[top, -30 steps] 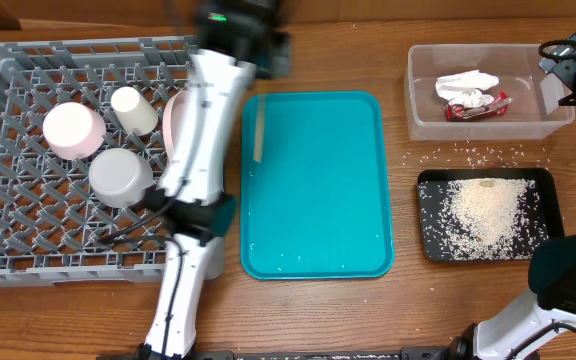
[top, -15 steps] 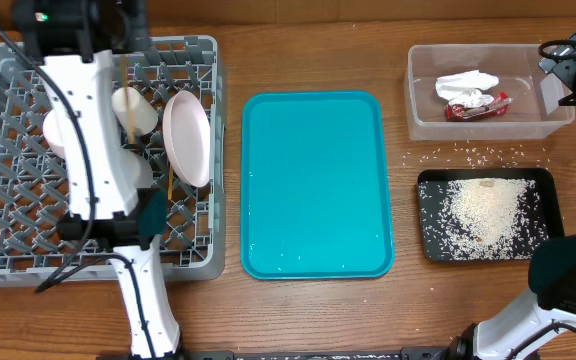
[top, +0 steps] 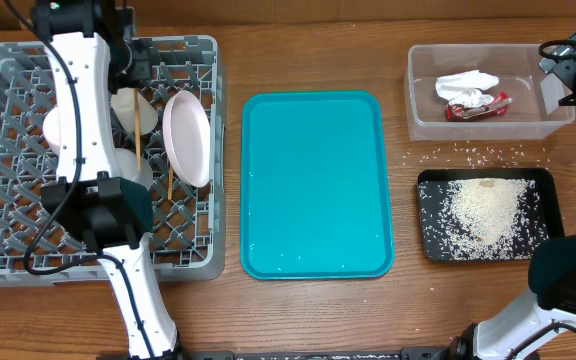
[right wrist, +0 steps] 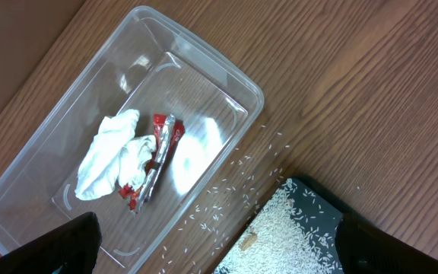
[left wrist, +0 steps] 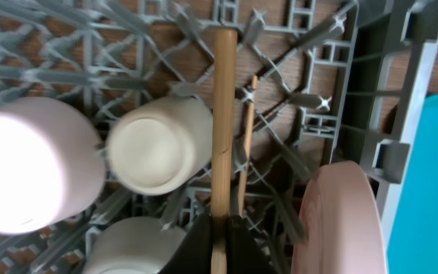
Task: Sort waste into correct bins and load items into the dishwasher
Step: 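Release the chopstick and lift the left gripper out of the rack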
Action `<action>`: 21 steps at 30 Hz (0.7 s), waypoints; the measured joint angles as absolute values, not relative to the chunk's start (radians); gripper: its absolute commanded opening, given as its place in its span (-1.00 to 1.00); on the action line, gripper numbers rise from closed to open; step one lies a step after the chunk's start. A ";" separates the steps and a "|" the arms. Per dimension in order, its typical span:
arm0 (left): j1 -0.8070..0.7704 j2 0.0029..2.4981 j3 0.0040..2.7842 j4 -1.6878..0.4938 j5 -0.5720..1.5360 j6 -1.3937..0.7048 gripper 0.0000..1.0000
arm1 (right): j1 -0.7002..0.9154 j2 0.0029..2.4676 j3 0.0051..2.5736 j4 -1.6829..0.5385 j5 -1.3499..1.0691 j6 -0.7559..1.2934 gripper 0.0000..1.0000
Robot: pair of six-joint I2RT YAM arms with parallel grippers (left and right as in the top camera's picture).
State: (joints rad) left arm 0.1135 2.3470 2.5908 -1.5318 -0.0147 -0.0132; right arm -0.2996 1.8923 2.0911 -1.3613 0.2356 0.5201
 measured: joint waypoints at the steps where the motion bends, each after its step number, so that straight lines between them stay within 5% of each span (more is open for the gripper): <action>1: 0.113 2.347 2.572 -1.521 -0.010 -0.013 -0.71 | -0.300 1.892 2.091 -1.361 0.235 0.520 1.00; 21: 0.052 2.347 2.502 -1.487 0.065 -0.025 -0.56 | -0.300 1.892 2.091 -1.361 0.235 0.520 1.00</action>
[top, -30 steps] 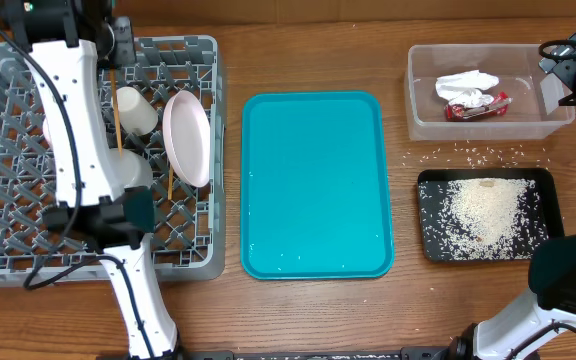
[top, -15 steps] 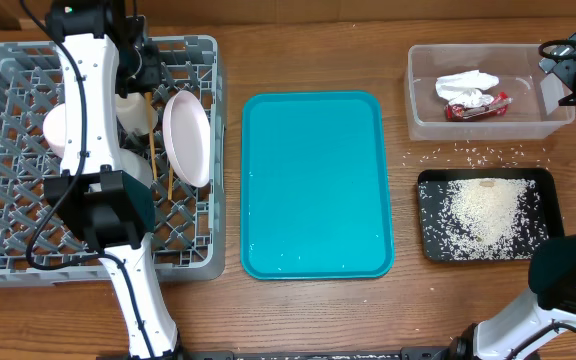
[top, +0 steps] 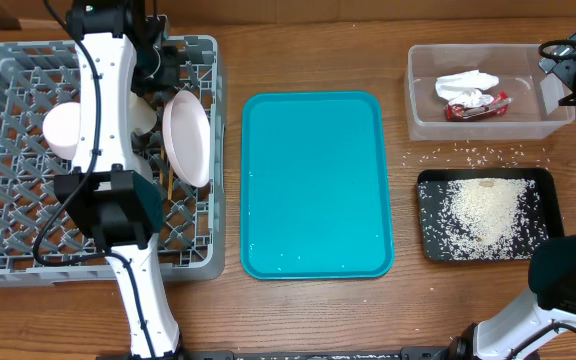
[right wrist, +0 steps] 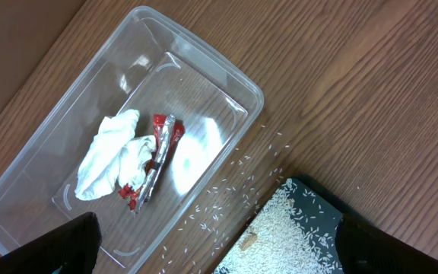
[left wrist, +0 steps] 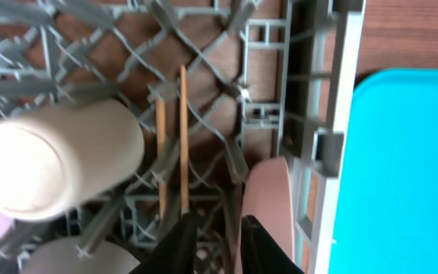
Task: Sort waste into correct bins and load items into the dishwasher
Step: 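Release the chopstick and lift the left gripper out of the rack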
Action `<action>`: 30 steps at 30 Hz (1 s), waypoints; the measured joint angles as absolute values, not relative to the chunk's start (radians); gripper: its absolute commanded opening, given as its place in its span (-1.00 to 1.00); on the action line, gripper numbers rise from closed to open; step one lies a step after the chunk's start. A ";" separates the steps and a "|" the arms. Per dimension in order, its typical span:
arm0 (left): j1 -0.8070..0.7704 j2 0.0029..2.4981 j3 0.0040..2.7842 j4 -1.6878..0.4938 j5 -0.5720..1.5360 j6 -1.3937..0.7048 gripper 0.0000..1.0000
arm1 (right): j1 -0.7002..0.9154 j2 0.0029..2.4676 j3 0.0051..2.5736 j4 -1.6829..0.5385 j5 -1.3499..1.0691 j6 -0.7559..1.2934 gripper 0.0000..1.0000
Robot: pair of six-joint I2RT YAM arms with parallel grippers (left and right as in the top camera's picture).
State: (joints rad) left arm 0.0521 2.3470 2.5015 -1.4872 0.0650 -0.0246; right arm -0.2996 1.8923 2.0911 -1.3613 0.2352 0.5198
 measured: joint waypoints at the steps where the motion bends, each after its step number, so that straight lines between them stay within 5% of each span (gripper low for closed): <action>1: 0.052 2.347 2.508 -1.503 0.067 -0.032 -0.56 | -0.300 1.892 2.091 -1.361 0.235 0.521 1.00; 5: 0.053 2.343 2.577 -1.563 0.068 -0.076 -0.42 | -0.300 1.892 2.091 -1.361 0.235 0.521 1.00; 6: 0.054 2.334 2.595 -1.579 0.068 -0.087 -0.26 | -0.300 1.892 2.091 -1.361 0.235 0.520 1.00; 8: 0.055 2.302 2.619 -1.607 0.069 -0.112 0.22 | -0.300 1.892 2.091 -1.361 0.236 0.520 1.00; 10: 0.059 2.254 2.634 -1.618 0.071 -0.129 0.98 | -0.300 1.892 2.091 -1.361 0.235 0.521 1.00; 21: 0.065 1.969 2.642 -1.684 0.120 -0.162 1.00 | -0.300 1.892 2.091 -1.361 0.236 0.520 1.00; 30: -0.038 1.744 2.268 -1.688 0.150 -0.183 1.00 | -0.299 1.892 2.091 -1.361 0.236 0.520 1.00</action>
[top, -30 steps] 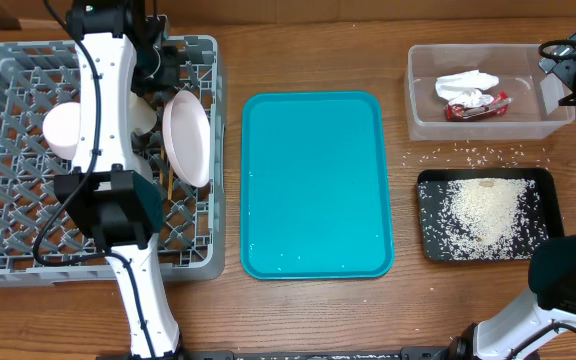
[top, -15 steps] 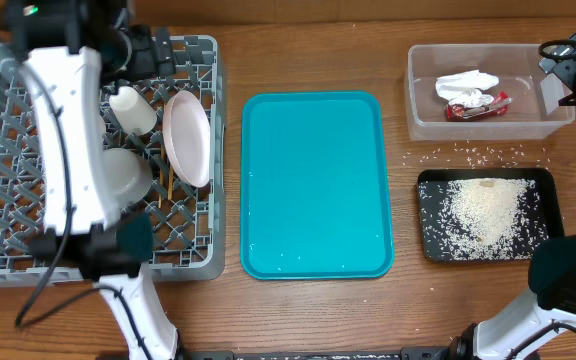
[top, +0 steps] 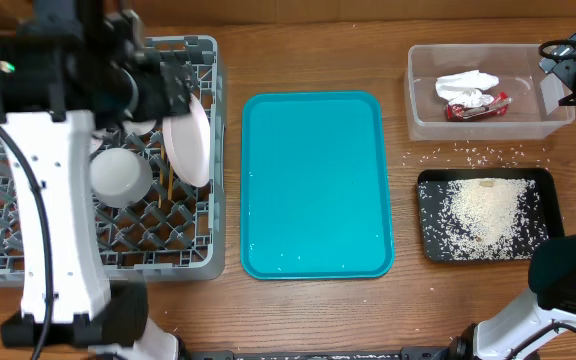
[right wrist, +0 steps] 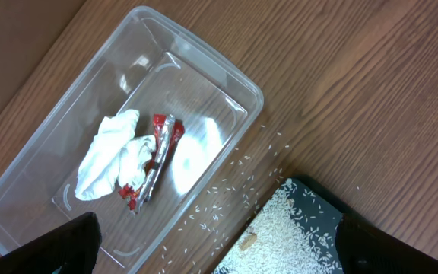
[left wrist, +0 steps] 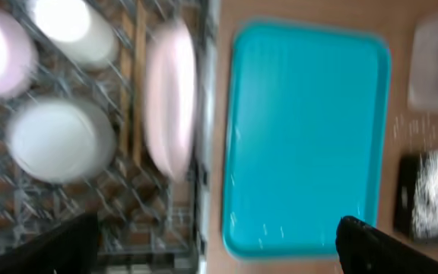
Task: Sort waste into correct bins and load items into the dishwasher
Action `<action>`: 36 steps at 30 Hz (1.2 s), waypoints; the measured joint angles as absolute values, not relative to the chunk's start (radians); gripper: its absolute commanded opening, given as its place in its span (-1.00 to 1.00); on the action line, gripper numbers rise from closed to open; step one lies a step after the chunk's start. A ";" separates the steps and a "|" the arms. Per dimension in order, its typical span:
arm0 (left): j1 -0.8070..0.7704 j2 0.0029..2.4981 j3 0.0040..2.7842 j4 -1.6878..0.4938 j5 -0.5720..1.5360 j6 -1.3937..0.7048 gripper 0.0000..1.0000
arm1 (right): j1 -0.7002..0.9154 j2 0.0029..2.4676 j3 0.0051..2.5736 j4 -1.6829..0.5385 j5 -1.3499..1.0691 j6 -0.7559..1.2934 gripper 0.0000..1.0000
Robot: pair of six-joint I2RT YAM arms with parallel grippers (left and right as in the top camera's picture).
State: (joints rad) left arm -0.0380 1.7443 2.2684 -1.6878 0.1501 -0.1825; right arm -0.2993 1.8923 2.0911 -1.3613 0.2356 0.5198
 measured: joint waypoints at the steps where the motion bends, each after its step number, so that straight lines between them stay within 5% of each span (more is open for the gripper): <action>1: -0.067 1.709 2.207 -1.685 0.150 -0.185 1.00 | -0.299 1.892 2.091 -1.361 0.236 0.520 1.00; 16: -0.472 1.193 1.478 -1.380 0.054 -0.407 1.00 | -0.300 1.892 2.091 -1.361 0.236 0.520 1.00; 30: -0.498 1.234 1.280 -1.390 -0.041 -0.570 1.00 | -0.300 1.892 2.091 -1.362 0.235 0.520 1.00; 36: -0.498 1.275 1.274 -1.148 -0.051 -0.373 0.99 | -0.300 1.892 2.091 -1.361 0.235 0.520 1.00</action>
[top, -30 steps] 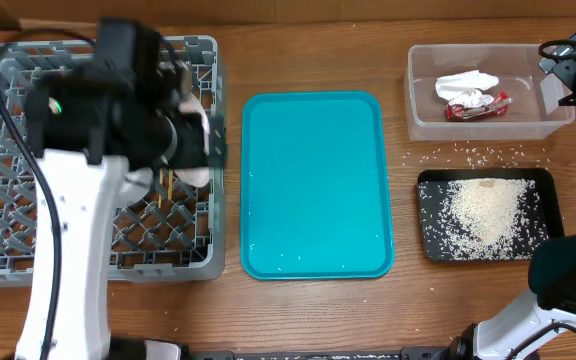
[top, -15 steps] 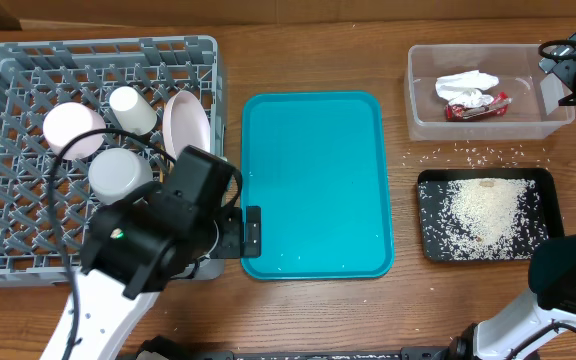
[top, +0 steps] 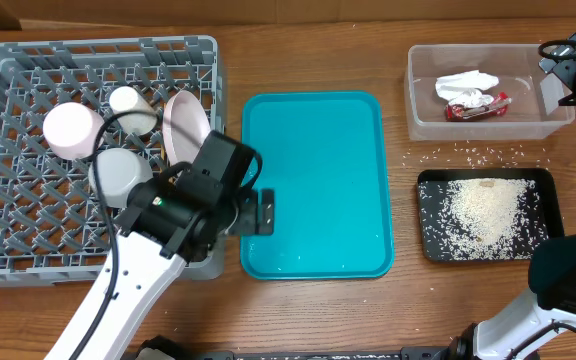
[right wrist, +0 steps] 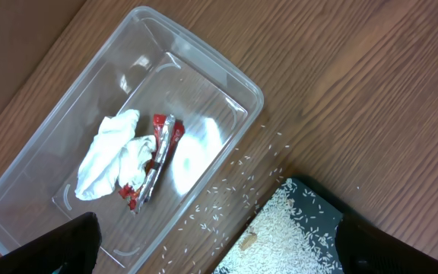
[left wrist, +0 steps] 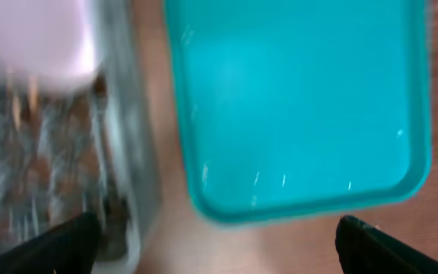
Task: Sort waste into correct bins and load items into the dishwasher
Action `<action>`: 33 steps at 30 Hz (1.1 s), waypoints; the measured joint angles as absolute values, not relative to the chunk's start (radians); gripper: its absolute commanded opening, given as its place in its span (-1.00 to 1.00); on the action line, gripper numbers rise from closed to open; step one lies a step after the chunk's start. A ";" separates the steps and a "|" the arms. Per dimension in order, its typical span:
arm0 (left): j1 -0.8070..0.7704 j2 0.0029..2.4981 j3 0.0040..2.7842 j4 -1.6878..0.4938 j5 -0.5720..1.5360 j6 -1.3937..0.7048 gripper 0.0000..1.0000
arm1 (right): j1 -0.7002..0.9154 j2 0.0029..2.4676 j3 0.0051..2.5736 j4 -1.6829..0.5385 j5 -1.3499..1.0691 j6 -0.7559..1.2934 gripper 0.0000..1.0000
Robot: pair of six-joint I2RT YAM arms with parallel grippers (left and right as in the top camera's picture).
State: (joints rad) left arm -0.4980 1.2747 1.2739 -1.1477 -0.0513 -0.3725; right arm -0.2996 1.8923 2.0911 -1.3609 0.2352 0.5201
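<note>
The grey dish rack (top: 28,230) holds a pink cup (top: 72,129), a cream cup (top: 128,100), a pale cup (top: 116,174) and an upright pink plate (top: 182,122). My left gripper (top: 265,212) hangs open and empty over the left edge of the teal tray (top: 318,150). The blurred left wrist view shows that tray (left wrist: 295,91) and the rack's wall (left wrist: 116,152). The clear bin (top: 423,110) holds a white tissue (right wrist: 112,156) and a red wrapper (right wrist: 157,156). My right gripper (right wrist: 219,259) stays open above the bin's corner. Loose rice fills the black tray (top: 430,240).
Stray rice grains (top: 463,153) lie on the wood between the clear bin and the black tray. My left arm (top: 183,205) crosses the rack's front right corner. Bare wooden table (top: 318,310) runs along the front.
My left arm has come down from over the rack's back part to its front right corner, the open gripper now at the tray's left edge. The right arm has not moved.
My left gripper was shut on a wooden chopstick down in the rack beside the cups. It then stood open with that chopstick lying next to another in the rack. After that it was high over the rack, and now sits low by the tray.
</note>
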 measured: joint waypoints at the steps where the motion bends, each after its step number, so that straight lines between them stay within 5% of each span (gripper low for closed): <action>1: -0.498 1.284 1.274 -1.104 -0.054 -0.317 0.99 | -0.299 1.892 2.091 -1.361 0.235 0.520 1.00; 12: -0.495 1.163 1.007 -0.742 -0.030 0.020 1.00 | -0.300 1.892 2.091 -1.361 0.236 0.520 1.00; 25: -0.307 0.556 0.270 -0.062 -0.015 0.067 0.99 | -0.299 1.892 2.091 -1.362 0.235 0.520 1.00; 33: -0.219 0.344 0.108 0.080 -0.011 0.067 0.99 | -0.300 1.892 2.091 -1.361 0.235 0.520 1.00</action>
State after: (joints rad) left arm -0.2188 0.3443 0.1078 0.0799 -0.0109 0.0666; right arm -0.2996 1.8923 2.0907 -1.3613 0.2352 0.5201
